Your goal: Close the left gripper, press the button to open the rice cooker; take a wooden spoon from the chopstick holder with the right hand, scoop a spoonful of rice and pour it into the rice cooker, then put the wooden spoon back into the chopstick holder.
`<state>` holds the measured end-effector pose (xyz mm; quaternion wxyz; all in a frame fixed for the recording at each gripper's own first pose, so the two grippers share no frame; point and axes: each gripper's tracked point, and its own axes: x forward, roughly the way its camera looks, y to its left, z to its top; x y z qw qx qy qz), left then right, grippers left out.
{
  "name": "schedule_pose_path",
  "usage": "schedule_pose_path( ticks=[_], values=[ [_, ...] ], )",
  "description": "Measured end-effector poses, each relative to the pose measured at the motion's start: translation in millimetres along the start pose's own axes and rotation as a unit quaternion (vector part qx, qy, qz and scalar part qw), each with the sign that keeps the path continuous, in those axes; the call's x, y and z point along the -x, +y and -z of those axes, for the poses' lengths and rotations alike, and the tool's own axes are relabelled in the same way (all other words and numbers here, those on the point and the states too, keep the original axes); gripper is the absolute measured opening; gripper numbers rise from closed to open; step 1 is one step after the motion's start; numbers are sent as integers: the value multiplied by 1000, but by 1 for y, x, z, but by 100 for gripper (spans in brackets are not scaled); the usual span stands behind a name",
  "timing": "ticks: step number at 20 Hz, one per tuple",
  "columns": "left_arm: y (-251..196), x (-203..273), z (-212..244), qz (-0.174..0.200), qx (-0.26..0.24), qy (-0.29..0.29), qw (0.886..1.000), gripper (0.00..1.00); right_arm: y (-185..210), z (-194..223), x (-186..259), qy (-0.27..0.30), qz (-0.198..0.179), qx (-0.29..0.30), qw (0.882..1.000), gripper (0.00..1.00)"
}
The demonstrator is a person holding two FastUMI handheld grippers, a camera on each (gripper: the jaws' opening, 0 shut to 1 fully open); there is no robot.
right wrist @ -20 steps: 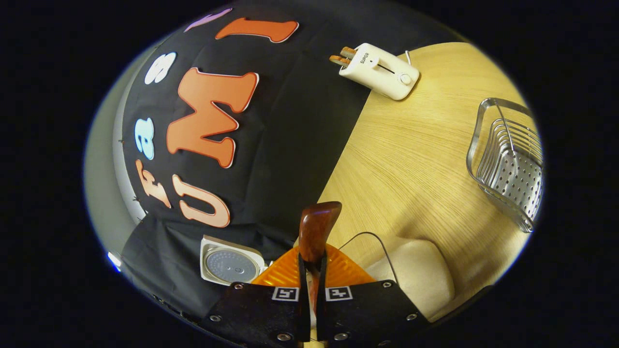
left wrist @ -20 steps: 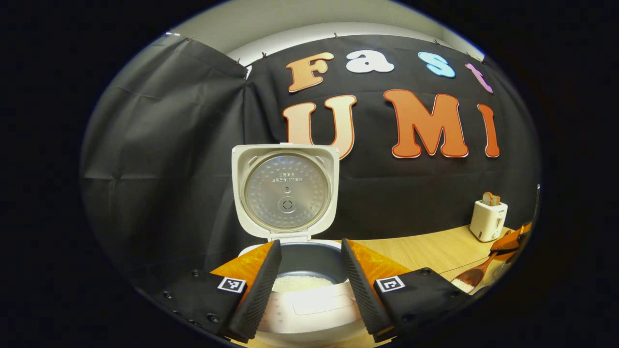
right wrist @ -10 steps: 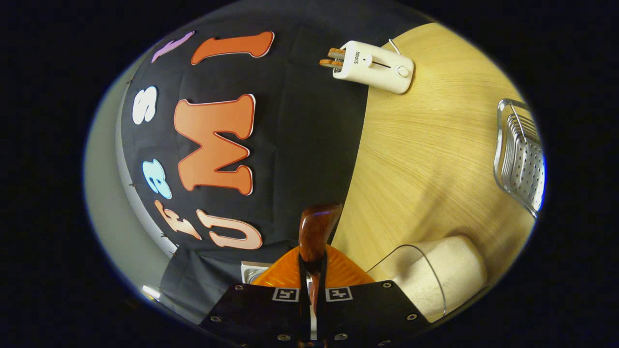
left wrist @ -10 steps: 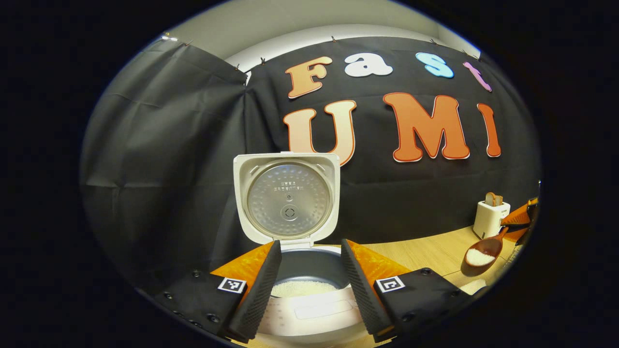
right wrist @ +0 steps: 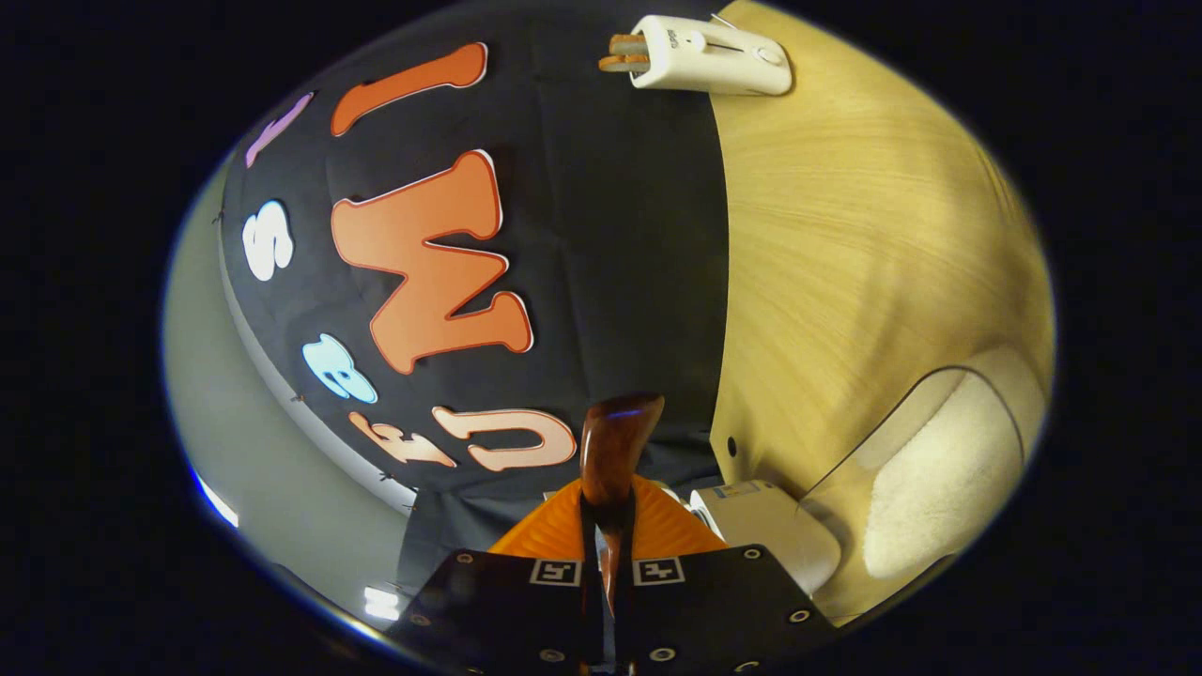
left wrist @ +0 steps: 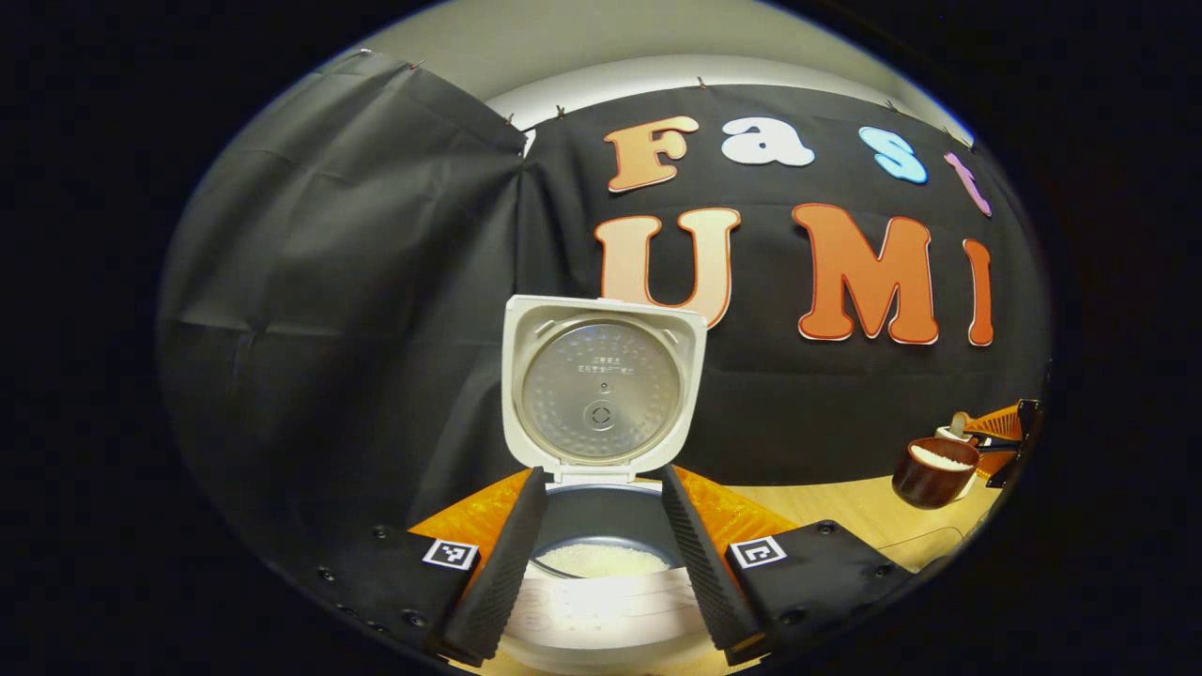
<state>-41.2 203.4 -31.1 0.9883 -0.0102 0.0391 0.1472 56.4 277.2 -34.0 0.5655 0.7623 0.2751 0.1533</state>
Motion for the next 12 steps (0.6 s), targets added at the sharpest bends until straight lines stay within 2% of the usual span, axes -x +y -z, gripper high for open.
schedule_pose_path(
  ticks=[7, 12],
  values=[
    [39, 5, 7, -29, 30, 15, 999, 81, -1, 35, -38, 33, 6, -25, 999, 5],
    [61, 11, 14, -50, 30, 23, 998, 82, -5, 57, -64, 46, 17, -36, 998, 5]
  ],
)
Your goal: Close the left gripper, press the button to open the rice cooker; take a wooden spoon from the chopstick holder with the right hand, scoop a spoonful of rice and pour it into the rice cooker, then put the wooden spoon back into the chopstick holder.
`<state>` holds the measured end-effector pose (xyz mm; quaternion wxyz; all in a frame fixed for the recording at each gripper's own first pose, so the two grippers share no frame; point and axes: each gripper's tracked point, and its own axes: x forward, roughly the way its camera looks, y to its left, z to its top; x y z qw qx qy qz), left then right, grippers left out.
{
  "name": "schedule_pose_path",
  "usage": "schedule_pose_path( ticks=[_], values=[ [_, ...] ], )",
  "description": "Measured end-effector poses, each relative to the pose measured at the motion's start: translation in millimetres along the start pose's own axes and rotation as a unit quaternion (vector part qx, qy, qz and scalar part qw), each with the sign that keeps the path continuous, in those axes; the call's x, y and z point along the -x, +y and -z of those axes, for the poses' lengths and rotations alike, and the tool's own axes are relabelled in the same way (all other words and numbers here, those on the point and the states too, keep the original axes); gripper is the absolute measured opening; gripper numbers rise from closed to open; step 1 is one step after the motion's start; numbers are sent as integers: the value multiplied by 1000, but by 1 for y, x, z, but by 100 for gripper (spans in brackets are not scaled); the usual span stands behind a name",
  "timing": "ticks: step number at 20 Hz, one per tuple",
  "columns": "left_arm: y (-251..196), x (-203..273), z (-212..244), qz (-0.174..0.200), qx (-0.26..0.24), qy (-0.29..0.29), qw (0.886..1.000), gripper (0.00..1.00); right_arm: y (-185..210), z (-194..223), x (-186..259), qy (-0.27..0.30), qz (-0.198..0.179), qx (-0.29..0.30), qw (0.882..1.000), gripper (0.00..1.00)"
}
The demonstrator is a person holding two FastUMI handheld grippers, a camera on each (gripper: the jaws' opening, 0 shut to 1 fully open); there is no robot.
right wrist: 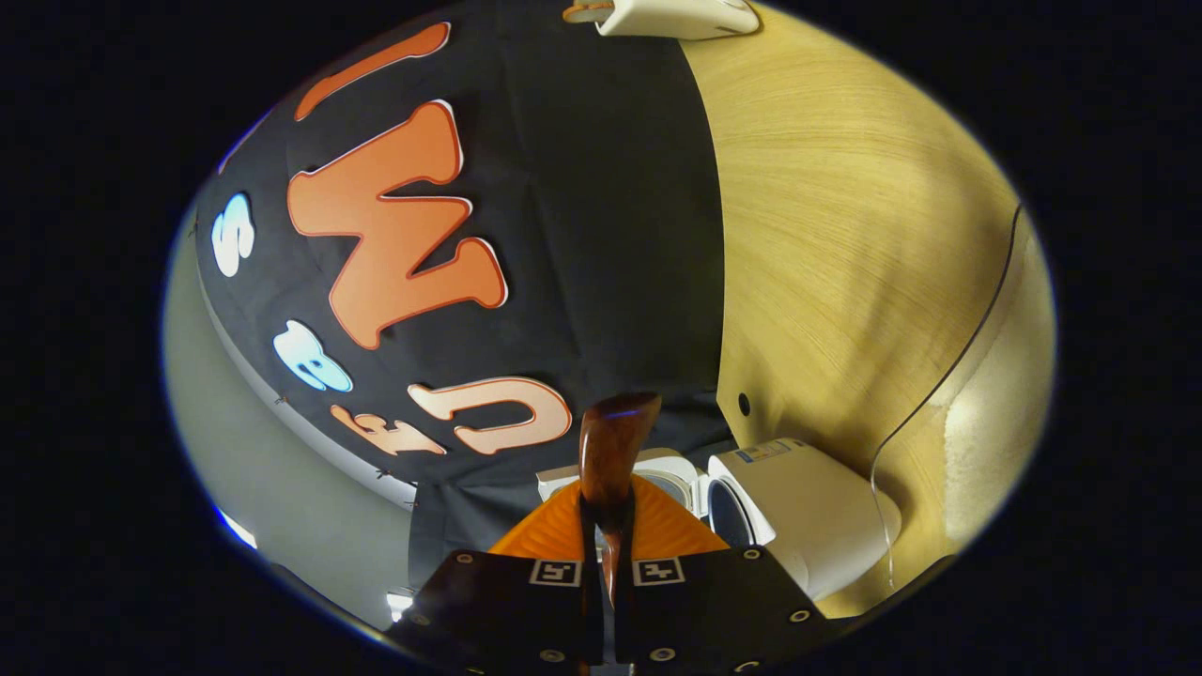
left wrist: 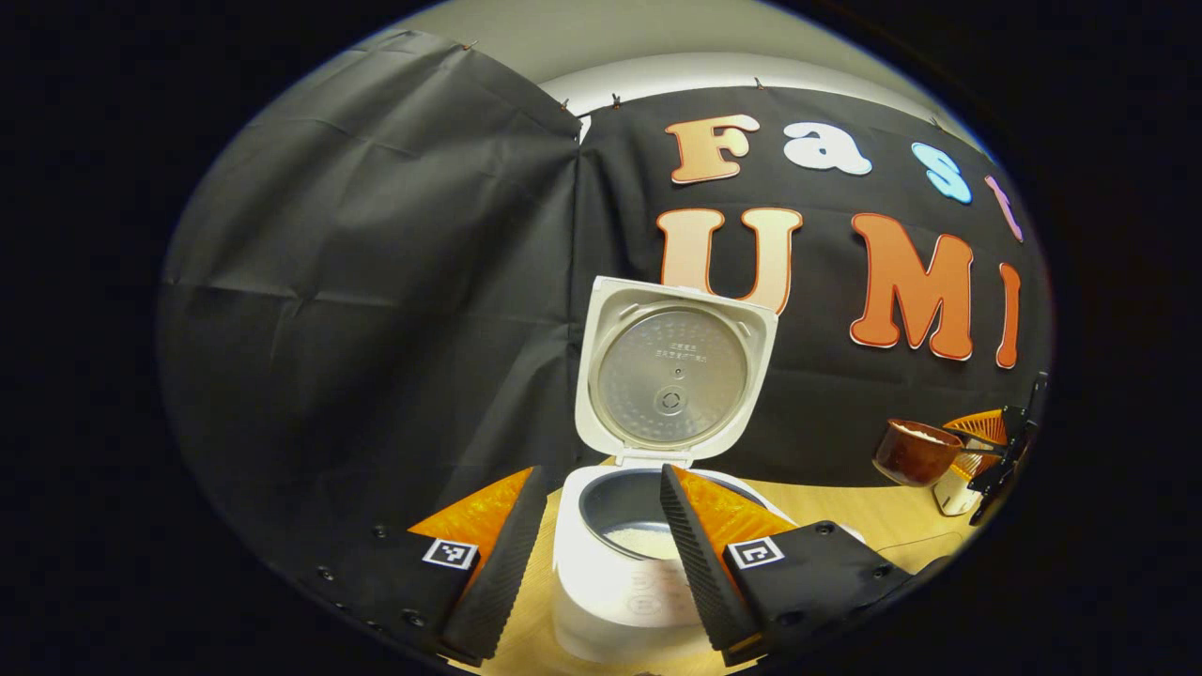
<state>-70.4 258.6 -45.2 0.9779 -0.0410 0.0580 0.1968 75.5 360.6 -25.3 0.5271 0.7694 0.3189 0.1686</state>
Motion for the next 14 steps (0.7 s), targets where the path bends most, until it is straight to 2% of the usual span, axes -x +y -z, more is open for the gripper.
schedule_pose_path(
  ticks=[6, 14],
  values=[
    [11, 1, -8, -25, -8, -3, 1000, 82, -7, 27, -46, 13, 14, 12, 1000, 5],
    [53, 1, 12, -48, -29, 4, 998, 81, -32, 44, -91, -9, 38, 111, 993, 5]
  ],
)
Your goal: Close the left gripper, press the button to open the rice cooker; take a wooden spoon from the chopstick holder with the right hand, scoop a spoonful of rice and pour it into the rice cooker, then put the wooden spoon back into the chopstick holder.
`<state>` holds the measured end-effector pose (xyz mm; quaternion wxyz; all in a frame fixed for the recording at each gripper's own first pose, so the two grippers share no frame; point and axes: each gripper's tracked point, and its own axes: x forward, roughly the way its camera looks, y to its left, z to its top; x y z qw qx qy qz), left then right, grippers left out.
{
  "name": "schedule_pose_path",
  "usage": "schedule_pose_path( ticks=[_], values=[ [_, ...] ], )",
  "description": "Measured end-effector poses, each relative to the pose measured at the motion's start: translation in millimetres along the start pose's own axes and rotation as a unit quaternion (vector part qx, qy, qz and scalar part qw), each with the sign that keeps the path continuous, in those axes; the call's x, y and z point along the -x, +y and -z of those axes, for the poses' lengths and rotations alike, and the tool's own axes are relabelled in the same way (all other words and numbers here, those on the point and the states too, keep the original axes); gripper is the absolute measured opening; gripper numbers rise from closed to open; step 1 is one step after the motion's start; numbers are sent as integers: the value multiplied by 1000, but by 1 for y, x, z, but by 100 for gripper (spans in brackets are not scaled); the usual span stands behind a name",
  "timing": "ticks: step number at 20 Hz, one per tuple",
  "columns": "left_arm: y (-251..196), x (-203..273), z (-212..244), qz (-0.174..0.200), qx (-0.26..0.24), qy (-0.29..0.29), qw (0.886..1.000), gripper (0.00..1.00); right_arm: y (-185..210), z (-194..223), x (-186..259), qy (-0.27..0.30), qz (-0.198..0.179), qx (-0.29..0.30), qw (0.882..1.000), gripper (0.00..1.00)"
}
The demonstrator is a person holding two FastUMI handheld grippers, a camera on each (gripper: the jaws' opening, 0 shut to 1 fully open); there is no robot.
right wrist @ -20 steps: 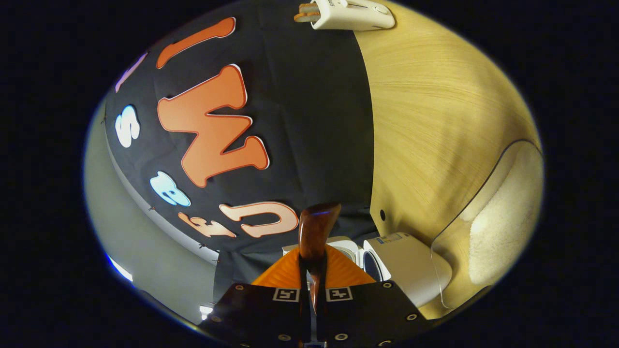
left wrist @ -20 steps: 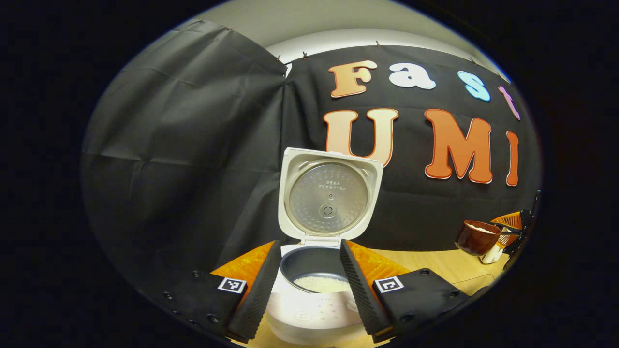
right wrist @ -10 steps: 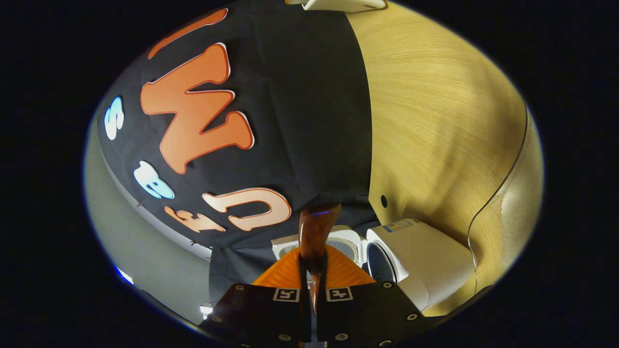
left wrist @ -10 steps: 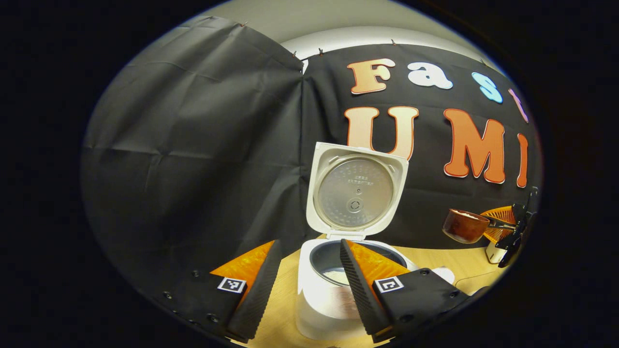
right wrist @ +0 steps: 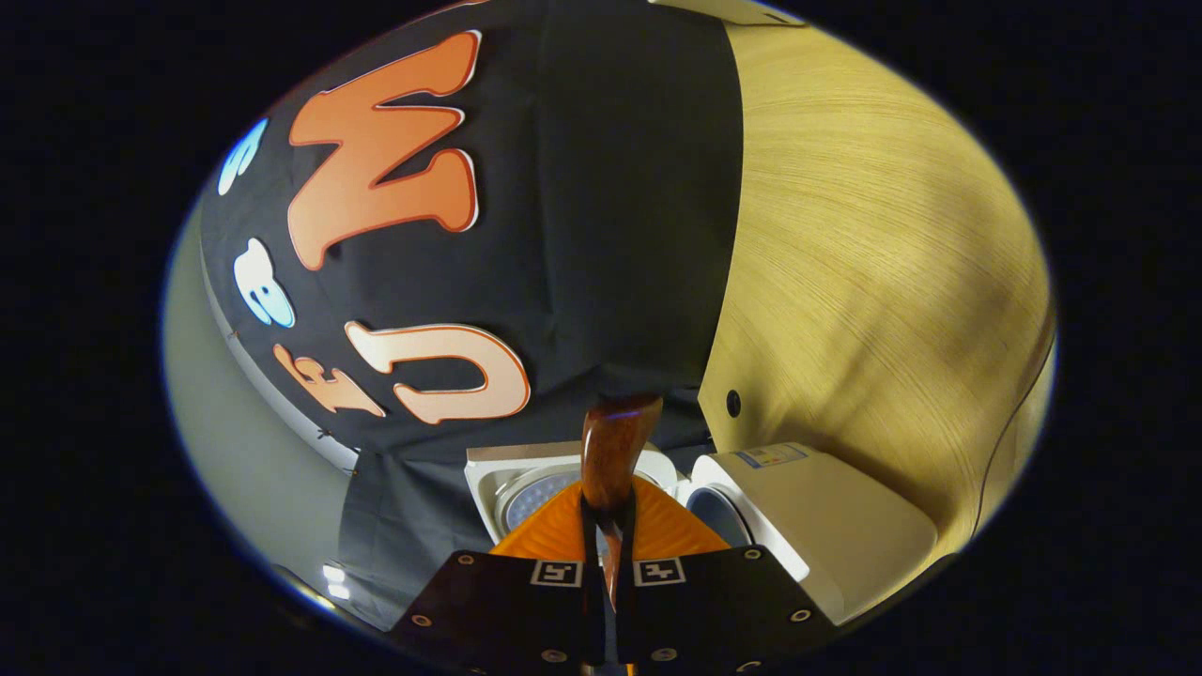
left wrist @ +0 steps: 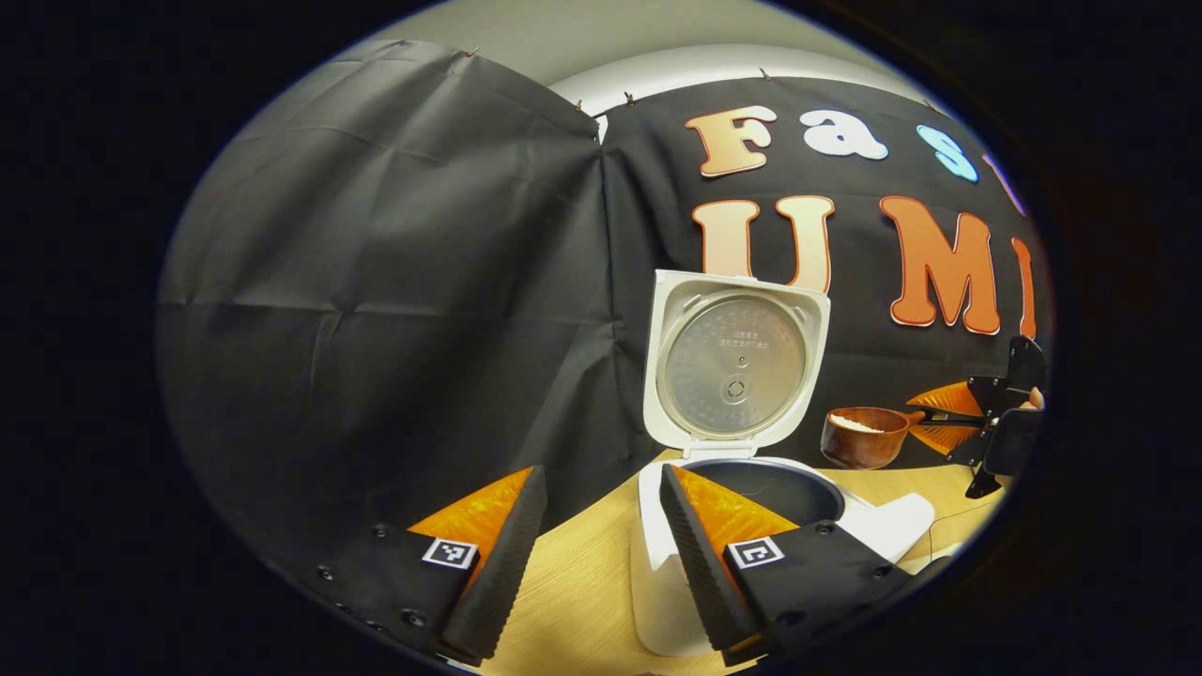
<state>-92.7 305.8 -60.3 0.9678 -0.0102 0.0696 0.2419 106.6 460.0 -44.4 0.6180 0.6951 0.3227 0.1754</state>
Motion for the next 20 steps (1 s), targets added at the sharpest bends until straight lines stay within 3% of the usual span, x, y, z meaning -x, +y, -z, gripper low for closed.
schedule_pose_path(
  ticks=[5, 8, 11, 14, 17, 20],
  values=[
    [-2, -16, 5, -5, -3, 7, 1000, 82, 2, 1, -31, -23, 15, 85, 996, 5],
    [-4, -20, 7, -4, -4, 9, 1000, 82, 13, 3, -47, -40, 18, 157, 987, 5],
    [-4, -24, 9, -5, -4, 13, 1000, 82, 29, 2, -55, -57, 12, 230, 971, 5],
    [-5, -26, 8, -12, -5, 15, 1000, 82, 36, 4, -68, -72, 17, 311, 948, 5],
    [-5, -27, 13, -17, -4, 20, 1000, 82, 42, 12, -72, -75, 8, 345, 935, 5],
    [-3, -27, 14, -21, -4, 22, 1000, 82, 50, 25, -79, -76, 0, 394, 916, 5]
  ],
)
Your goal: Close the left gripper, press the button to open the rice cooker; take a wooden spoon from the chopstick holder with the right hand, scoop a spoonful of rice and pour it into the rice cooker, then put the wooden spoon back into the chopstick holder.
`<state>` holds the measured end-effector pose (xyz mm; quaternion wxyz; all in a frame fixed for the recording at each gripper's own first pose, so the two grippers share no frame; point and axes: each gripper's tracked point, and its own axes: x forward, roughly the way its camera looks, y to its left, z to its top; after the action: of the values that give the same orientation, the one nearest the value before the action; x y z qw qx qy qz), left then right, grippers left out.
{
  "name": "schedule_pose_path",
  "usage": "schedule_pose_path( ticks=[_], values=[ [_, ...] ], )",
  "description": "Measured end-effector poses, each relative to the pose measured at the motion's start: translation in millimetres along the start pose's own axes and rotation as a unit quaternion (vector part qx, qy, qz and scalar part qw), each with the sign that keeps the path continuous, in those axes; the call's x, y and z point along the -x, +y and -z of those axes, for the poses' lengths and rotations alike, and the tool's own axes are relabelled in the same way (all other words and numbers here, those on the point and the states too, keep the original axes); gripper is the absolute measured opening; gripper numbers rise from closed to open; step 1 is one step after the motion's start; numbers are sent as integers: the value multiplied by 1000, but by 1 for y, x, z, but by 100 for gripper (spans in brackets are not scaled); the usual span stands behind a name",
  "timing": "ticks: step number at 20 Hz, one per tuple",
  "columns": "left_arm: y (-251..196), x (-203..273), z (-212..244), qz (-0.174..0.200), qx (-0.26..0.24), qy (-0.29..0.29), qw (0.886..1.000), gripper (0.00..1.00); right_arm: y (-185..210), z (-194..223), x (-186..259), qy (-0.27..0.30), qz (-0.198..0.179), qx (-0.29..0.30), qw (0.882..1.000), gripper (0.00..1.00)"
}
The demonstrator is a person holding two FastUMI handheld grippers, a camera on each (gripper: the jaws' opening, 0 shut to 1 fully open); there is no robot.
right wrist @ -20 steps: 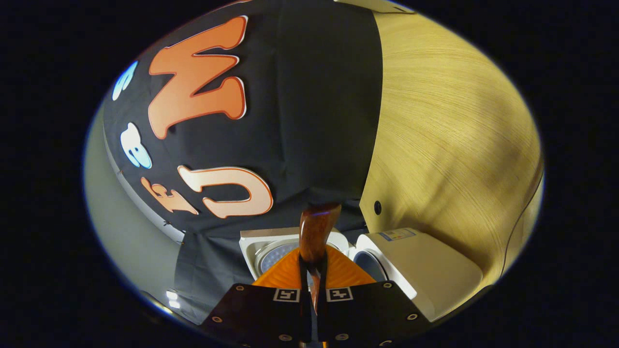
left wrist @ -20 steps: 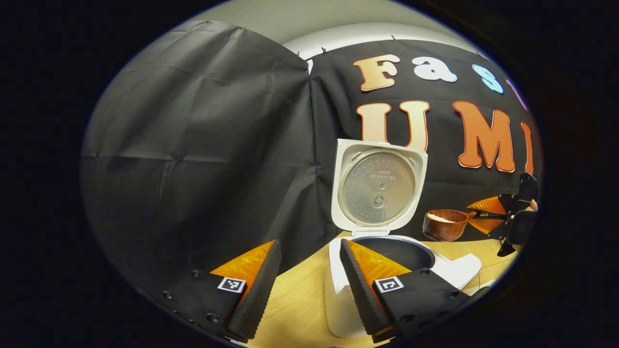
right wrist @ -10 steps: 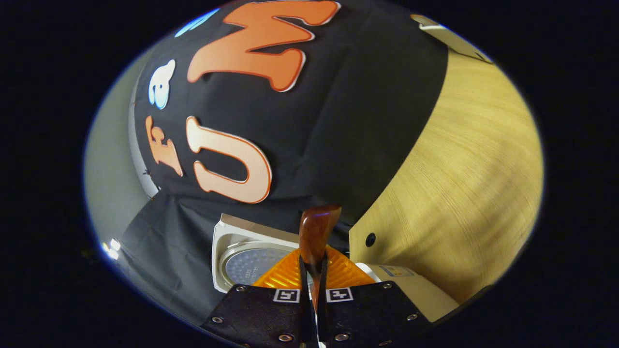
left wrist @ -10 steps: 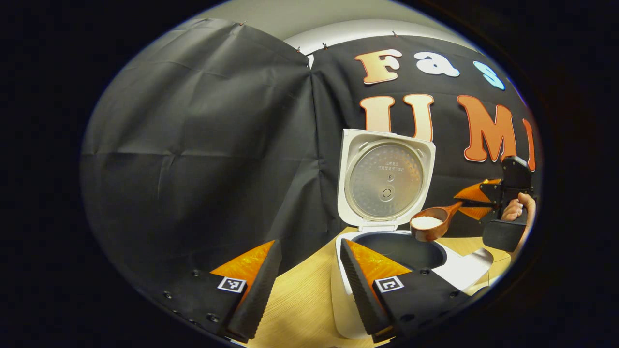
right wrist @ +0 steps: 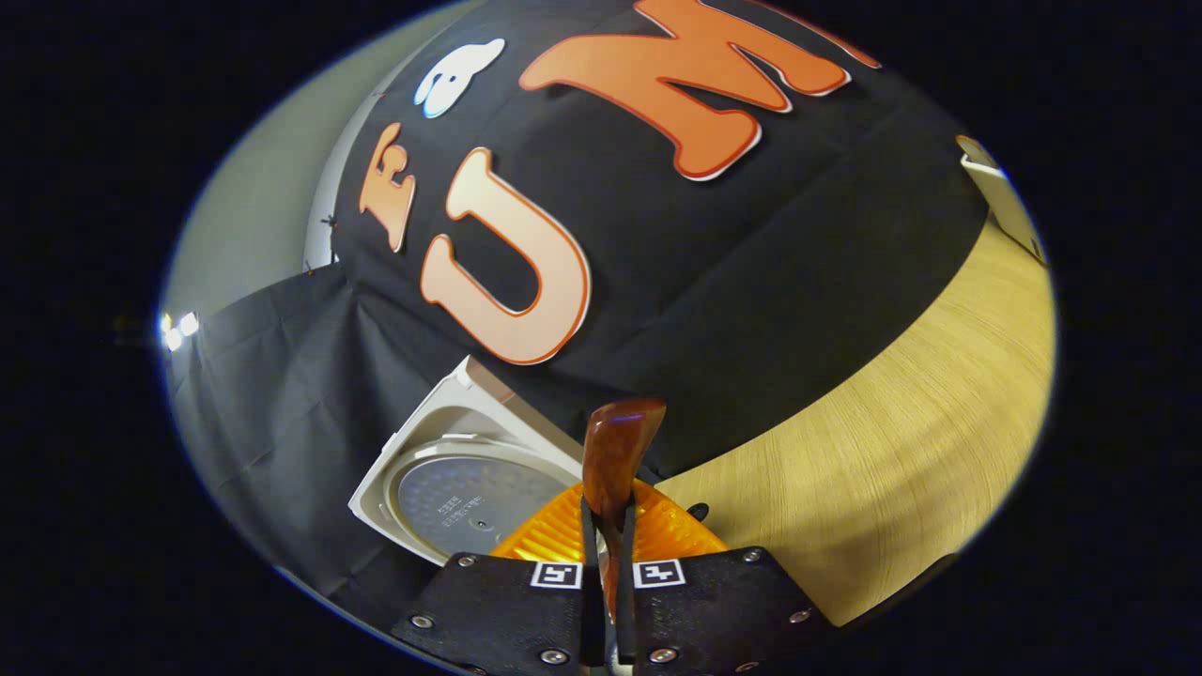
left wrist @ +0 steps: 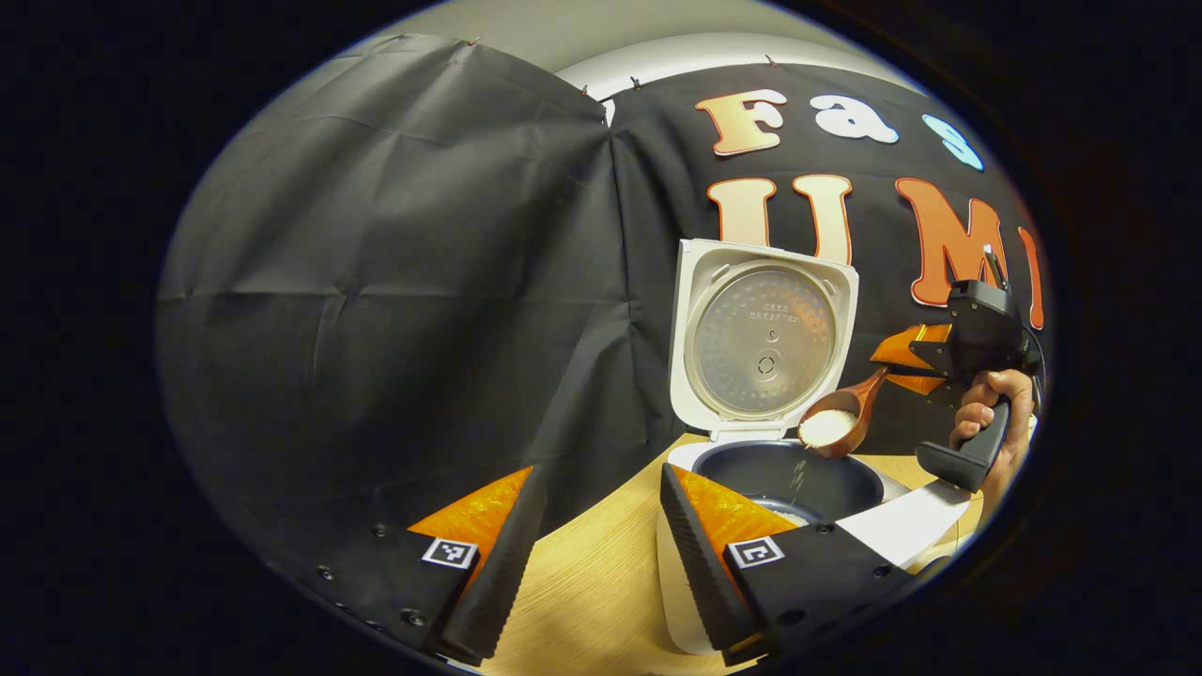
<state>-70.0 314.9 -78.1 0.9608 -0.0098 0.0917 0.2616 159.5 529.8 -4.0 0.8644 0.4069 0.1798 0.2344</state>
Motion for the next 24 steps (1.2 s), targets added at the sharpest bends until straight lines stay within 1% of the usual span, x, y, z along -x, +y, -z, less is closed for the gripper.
schedule_pose_path(
  ticks=[3, 6, 11, 16, 21, 24],
  values=[
    [2, 3, 0, -4, 0, 0, 1000, 82, 14, -4, 2, -15, -17, 55, 998, 5],
    [1, 4, -1, -6, -1, -2, 1000, 82, 24, -5, 3, -24, -23, 105, 994, 5],
    [0, 6, 1, -6, 2, -2, 1000, 82, 41, 1, 0, -22, -46, 164, 985, 5],
    [0, 9, -4, -12, 2, -9, 1000, 82, 56, 14, 2, -20, -67, 204, 976, 5],
    [2, 13, -4, -16, 1, -14, 1000, 82, 69, 13, 5, -26, -85, 225, 970, 5],
    [3, 12, -5, -19, 0, -15, 1000, 82, 75, 8, 9, -38, -83, 247, 965, 5]
  ],
)
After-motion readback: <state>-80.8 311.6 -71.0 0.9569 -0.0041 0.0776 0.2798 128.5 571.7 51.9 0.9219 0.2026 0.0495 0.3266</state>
